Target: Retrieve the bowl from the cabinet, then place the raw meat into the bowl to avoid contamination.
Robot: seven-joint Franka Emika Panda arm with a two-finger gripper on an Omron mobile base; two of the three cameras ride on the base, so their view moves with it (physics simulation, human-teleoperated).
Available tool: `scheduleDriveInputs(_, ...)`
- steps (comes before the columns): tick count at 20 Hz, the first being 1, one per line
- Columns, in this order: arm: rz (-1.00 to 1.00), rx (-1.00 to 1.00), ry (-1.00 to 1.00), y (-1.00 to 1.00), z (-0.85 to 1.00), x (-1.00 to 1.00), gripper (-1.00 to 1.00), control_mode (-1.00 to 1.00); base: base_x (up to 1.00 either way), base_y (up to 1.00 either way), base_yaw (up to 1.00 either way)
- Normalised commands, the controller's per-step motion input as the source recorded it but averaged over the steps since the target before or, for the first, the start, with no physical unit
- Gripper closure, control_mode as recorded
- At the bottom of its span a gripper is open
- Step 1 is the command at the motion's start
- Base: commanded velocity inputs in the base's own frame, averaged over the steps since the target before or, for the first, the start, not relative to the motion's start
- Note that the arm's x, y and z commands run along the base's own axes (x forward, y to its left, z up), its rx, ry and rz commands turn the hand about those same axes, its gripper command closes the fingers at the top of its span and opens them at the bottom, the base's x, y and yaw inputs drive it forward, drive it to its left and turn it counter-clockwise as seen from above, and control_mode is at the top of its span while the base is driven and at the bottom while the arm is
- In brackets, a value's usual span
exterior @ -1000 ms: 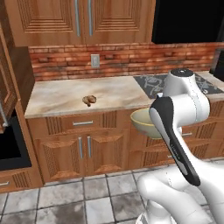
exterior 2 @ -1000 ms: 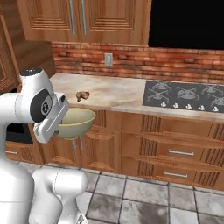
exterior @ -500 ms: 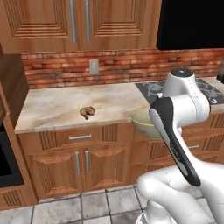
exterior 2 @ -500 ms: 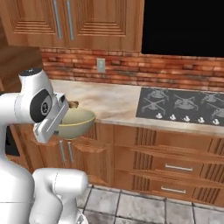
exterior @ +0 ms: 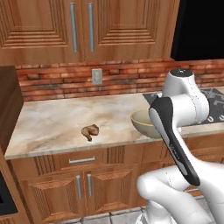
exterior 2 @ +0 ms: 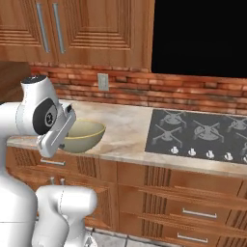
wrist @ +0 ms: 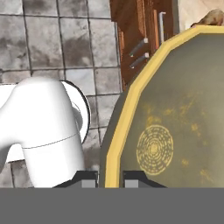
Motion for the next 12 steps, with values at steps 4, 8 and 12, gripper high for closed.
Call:
scheduleDriveInputs(4,0.00,0.00,0.00,0.00,0.00,0.00,1.00,1.00,0.71,-0.11,0.00)
scheduleDriveInputs(8,0.00,0.00,0.00,0.00,0.00,0.00,1.00,1.00,0.59,-0.09,0.00)
scheduleDriveInputs(12,0.00,0.00,0.00,0.00,0.00,0.00,1.00,1.00,0.33,0.00,-0.01)
